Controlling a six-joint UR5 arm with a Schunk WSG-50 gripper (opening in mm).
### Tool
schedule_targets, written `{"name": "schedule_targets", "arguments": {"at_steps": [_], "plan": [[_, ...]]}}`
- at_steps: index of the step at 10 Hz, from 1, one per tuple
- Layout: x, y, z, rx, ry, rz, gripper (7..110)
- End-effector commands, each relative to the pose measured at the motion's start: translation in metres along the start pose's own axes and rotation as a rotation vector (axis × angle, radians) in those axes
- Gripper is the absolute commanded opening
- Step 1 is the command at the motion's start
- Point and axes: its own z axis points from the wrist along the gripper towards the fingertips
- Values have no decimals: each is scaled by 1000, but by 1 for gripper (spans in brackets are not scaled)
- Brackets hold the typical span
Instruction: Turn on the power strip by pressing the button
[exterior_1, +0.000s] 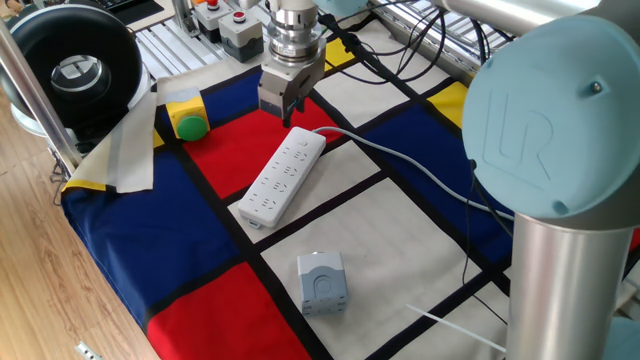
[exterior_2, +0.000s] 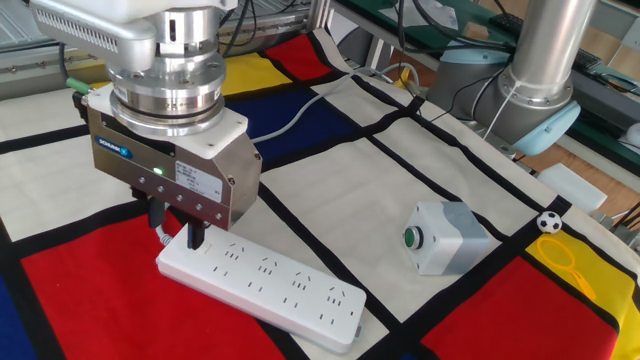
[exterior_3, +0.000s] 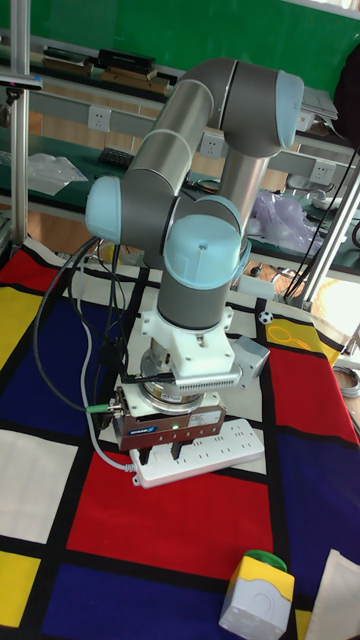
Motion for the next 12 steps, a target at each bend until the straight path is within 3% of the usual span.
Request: {"name": "schedule_targets", "arguments": {"at_steps": [1,5,9,11,12], "plan": [[-2,-2,-8,8,-3,19,44],[-15,3,-10,-21,-48,52,44],[-13,7,-13,-24,-10,68,44],[0,1,-14,-9,18,53,44],[2,1,-8,-28,3,38,44]]}}
